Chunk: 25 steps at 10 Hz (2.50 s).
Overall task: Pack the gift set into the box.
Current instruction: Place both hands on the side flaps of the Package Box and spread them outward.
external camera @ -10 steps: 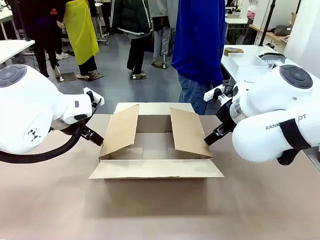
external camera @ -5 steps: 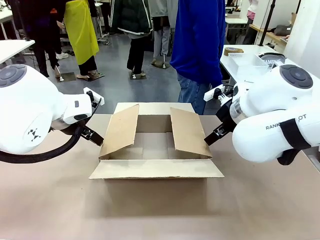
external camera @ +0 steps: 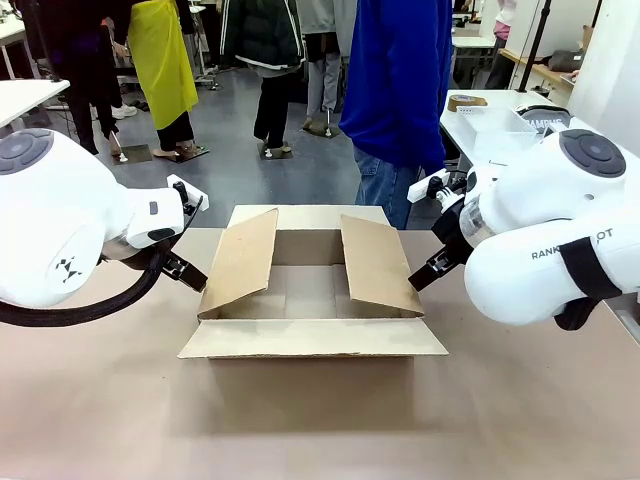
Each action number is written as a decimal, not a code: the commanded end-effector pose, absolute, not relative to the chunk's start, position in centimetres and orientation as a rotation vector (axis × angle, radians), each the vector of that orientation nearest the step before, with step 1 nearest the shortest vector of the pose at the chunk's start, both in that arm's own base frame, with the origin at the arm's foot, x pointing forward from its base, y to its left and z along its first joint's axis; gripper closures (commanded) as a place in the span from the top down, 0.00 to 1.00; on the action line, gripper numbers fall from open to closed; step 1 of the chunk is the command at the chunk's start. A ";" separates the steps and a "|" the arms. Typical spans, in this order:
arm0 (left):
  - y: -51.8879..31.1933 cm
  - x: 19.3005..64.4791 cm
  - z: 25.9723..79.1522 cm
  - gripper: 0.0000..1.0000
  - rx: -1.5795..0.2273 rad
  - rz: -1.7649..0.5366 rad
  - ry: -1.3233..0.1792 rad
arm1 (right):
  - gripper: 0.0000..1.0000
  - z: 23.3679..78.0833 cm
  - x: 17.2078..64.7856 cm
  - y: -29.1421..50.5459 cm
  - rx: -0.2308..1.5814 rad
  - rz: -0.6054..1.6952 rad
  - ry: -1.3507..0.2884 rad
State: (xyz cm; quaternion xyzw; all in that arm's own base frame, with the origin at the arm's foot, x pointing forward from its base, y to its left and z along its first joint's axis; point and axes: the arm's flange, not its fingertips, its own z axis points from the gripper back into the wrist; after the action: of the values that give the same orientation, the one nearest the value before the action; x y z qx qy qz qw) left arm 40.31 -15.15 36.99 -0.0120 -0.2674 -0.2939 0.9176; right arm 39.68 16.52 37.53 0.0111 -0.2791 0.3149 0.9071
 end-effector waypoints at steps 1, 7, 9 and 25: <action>-15.1 40.3 37.0 1.00 -0.025 -0.605 -0.550 | 1.00 37.5 39.7 16.5 0.023 0.650 -0.576; -11.8 38.2 39.3 1.00 0.236 -0.469 -0.544 | 1.00 39.8 38.2 12.3 -0.246 0.479 -0.461; -9.9 34.6 42.1 1.00 0.150 -0.474 -0.596 | 1.00 42.6 35.9 9.2 -0.138 0.472 -0.474; 24.3 18.1 50.4 1.00 -1.155 0.165 -0.857 | 1.00 47.9 23.3 -19.8 1.111 -0.318 -0.499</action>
State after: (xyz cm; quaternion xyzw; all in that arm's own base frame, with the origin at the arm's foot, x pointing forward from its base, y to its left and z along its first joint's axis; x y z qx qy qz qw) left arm 18.51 24.13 50.40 -0.5309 -0.3833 0.0834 0.7512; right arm 23.58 -19.47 47.55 0.5154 -0.2206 -0.1601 0.8124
